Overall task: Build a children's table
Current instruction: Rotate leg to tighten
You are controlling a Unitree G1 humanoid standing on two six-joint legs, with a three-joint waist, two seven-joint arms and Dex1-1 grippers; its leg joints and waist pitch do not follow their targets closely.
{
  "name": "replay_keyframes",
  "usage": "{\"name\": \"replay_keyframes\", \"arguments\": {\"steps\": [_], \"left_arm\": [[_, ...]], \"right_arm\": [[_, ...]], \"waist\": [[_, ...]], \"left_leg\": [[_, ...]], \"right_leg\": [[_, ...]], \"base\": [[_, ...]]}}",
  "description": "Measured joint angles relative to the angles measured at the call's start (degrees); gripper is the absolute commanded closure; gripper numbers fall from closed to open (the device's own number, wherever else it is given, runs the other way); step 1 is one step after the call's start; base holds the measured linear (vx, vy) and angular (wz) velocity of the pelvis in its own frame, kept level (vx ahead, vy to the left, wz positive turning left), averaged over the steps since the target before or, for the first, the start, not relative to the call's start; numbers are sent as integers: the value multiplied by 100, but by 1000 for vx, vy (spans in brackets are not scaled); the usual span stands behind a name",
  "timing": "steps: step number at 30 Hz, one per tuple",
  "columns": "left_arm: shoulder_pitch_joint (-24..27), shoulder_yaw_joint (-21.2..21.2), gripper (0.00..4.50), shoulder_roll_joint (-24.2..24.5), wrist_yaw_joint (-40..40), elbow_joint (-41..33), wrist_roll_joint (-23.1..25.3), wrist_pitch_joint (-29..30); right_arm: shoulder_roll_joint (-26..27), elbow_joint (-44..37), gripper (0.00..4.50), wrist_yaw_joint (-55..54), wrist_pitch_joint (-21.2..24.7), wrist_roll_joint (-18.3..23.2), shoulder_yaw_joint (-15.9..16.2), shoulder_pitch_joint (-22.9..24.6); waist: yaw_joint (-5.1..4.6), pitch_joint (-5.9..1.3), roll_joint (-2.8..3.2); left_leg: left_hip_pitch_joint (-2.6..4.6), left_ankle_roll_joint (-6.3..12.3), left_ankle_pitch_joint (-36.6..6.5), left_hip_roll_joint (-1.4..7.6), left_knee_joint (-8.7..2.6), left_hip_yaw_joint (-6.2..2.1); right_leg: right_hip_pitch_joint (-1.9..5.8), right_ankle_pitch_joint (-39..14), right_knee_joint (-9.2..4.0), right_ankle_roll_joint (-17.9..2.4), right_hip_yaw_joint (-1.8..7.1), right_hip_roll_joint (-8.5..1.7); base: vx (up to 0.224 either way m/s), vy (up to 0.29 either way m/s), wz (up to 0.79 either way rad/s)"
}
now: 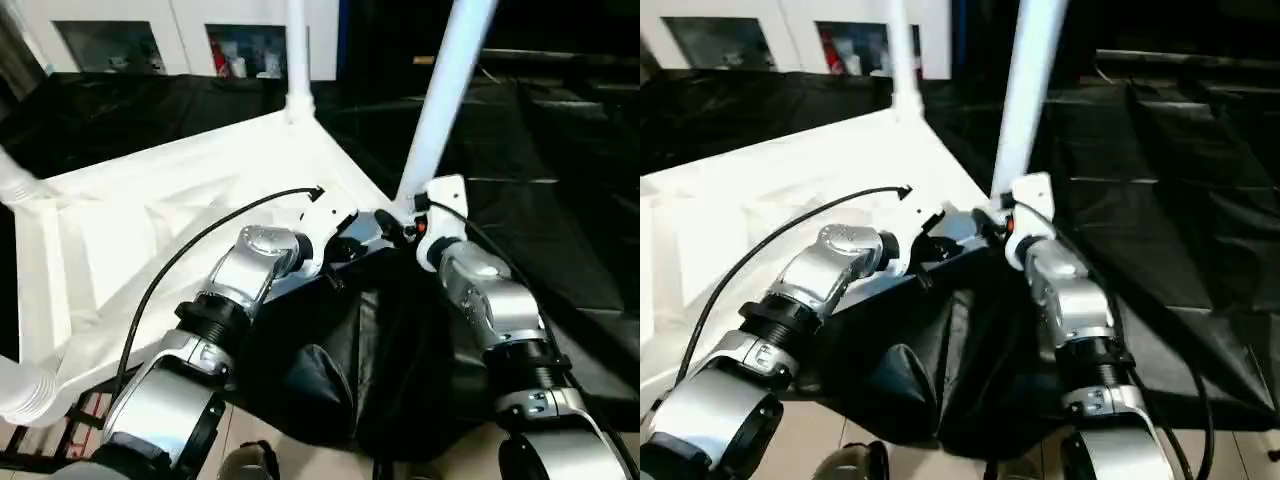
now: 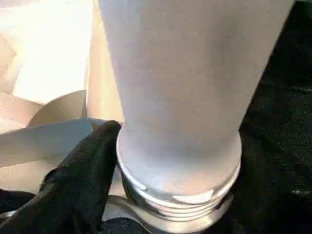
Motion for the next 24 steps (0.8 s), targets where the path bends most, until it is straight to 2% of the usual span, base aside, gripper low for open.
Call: {"name": "replay_keyframes", "arguments": {"steps": [2, 4, 13, 16, 21, 22, 24], "left_arm": [[29, -24, 450, 75, -105, -9, 7, -123], [110, -46, 450, 207, -341, -146, -3, -168], [455, -251, 450, 836, -1641, -640, -165, -518], [612, -316, 450, 1055, -2101, -874, -228, -576], [713, -369, 450, 1204, -2506, -1041, -278, -652], [720, -369, 450, 1225, -2553, -1041, -277, -658], [722, -369, 450, 1245, -2594, -1041, -278, -663]], "right_arm": [[-33, -8, 72, 119, -43, -8, 52, 5], [-292, -185, 72, 549, -46, 5, 220, 131], [-1338, -1130, 72, 2265, 113, 145, 751, 564], [-1789, -1483, 72, 2933, 195, 320, 852, 706], [-2194, -1824, 72, 3609, 211, 447, 969, 846], [-2245, -1853, 97, 3706, 215, 468, 971, 856], [-2269, -1874, 106, 3800, 270, 507, 971, 856]], "waist": [[-17, 0, 0], [-15, 0, 0], [71, 3, 5], [113, 4, 4], [146, 4, 4], [146, 5, 1], [145, 5, 1]], "left_leg": [[1, 0, 0, 0, -1, 0], [2, 0, 0, 1, -7, -1], [-4, -1, 1, 0, -15, 2], [-5, 0, 0, 0, -12, 4], [-7, 0, 1, 1, -12, 5], [-7, 0, 1, 2, -12, 4], [-6, 0, 1, 2, -12, 4]], "right_leg": [[0, 0, 0, 1, 0, 1], [-1, -2, -1, 3, -1, 2], [-4, -6, -1, 10, -3, -4], [0, -8, -4, 13, -1, -5], [-5, -9, -2, 13, -1, -5], [-4, -9, 0, 13, -2, -4], [-5, -8, 2, 13, -2, -4]], "base": [[0, 0, 0], [0, 0, 0], [0, 0, 0], [0, 0, 0], [0, 0, 0], [0, 0, 0], [0, 0, 0]]}}
